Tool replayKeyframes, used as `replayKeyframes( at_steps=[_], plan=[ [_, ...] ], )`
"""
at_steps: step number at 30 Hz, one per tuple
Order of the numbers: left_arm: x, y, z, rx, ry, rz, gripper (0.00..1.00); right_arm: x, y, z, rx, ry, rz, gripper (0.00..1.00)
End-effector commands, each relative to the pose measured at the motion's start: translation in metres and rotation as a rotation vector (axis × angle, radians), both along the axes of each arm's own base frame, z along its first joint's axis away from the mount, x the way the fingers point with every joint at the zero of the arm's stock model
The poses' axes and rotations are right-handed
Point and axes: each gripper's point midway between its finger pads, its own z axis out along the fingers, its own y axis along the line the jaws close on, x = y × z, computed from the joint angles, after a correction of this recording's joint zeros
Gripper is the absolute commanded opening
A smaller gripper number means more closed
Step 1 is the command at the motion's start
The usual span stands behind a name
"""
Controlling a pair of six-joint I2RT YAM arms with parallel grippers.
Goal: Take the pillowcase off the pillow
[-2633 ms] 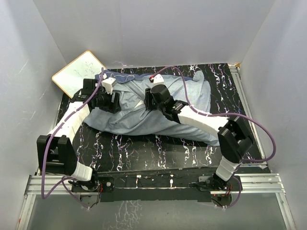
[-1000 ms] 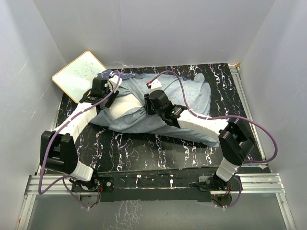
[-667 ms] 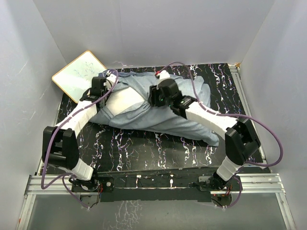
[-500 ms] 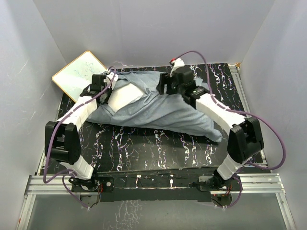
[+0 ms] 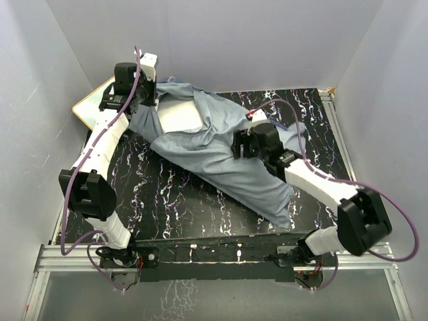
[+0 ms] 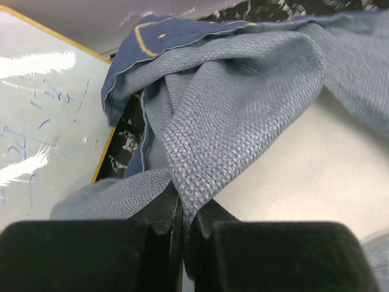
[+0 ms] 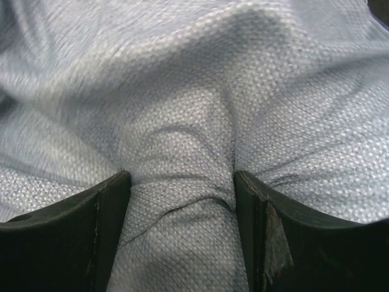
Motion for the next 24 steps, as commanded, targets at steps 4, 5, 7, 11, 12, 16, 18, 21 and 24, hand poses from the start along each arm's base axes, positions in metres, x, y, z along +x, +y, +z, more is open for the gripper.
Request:
replayKeyframes(
  at_steps=[4, 5, 7, 11, 12, 16, 18, 21, 24],
  plan=[
    [0.013, -0.050, 0.157, -0.179, -0.427, -0.213, 0.00, -0.060, 0.005, -0.053, 0.081, 0.152, 0.055, 0.68],
    [0.011, -0.057, 0.171, -0.165, -0.487, -0.247, 0.00, -0.060, 0.010, -0.051, 0.095, 0.147, 0.073, 0.68],
    [0.005, -0.072, 0.199, -0.133, -0.581, -0.313, 0.00, -0.059, 0.024, -0.048, 0.116, 0.134, 0.108, 0.67],
    [-0.008, -0.103, 0.243, -0.097, -0.708, -0.428, 0.00, -0.061, 0.064, -0.035, 0.160, 0.075, 0.210, 0.66],
    [-0.015, -0.112, 0.261, -0.085, -0.757, -0.455, 0.00, -0.063, 0.076, -0.029, 0.169, 0.048, 0.242, 0.66],
    [-0.037, -0.143, 0.303, -0.055, -0.898, -0.534, 0.00, -0.077, 0.118, 0.002, 0.182, -0.094, 0.357, 0.66],
    [-0.049, -0.156, 0.320, -0.067, -0.967, -0.560, 0.00, -0.086, 0.132, 0.019, 0.195, -0.171, 0.398, 0.65],
    [-0.076, -0.173, 0.339, -0.101, -1.071, -0.638, 0.00, -0.094, 0.134, 0.051, 0.222, -0.305, 0.434, 0.66],
    [-0.111, -0.190, 0.351, -0.114, -1.150, -0.733, 0.00, -0.104, 0.125, 0.064, 0.221, -0.367, 0.462, 0.67]
  ],
)
